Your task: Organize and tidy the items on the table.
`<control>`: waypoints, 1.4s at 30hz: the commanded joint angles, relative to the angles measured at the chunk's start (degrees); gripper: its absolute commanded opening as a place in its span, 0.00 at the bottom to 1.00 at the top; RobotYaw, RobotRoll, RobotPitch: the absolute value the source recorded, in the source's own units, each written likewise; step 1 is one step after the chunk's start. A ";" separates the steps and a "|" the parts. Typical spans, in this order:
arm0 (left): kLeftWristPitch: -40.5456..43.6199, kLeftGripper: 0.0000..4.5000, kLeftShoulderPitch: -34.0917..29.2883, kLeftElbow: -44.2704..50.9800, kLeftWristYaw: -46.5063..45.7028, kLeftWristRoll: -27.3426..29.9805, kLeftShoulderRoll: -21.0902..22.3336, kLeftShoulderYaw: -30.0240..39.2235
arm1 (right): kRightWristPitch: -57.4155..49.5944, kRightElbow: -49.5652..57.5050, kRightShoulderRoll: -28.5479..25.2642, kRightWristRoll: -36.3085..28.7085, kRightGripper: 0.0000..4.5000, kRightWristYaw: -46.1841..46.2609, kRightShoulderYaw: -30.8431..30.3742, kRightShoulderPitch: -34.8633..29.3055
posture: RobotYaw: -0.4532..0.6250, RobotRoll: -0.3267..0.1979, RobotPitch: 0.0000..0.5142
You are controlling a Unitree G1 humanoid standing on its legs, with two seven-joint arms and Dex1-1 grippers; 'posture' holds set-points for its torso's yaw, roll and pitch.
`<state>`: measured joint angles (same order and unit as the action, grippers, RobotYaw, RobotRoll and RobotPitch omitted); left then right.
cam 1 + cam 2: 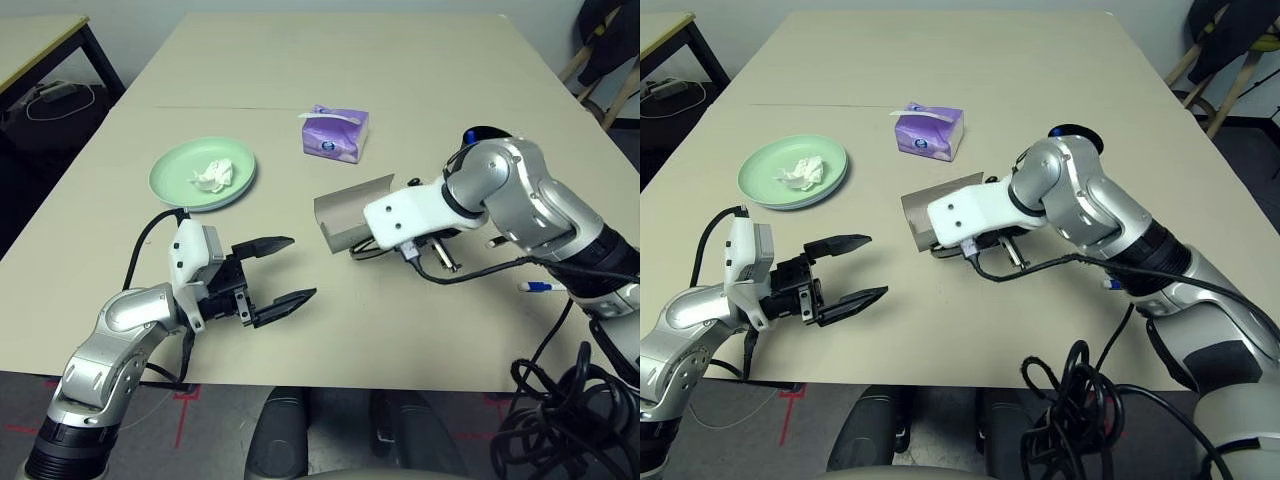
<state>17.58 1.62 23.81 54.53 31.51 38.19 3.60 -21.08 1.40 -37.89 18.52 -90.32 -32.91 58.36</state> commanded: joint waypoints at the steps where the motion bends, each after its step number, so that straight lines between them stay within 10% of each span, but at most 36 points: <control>1: -0.06 1.00 -0.22 0.11 0.21 -0.15 -0.19 -0.59 | 1.48 -3.48 0.78 -1.05 0.01 0.63 1.18 2.61 | 0.59 0.62 0.28; 42: 1.96 1.00 -5.14 5.28 -8.13 0.27 0.36 5.89 | 25.55 -37.10 12.29 0.27 0.01 4.63 -0.07 14.30 | 0.72 0.62 0.28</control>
<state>18.73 -2.64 27.63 46.86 31.53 38.20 8.96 2.95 -34.09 -25.85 18.32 -86.02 -32.91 71.62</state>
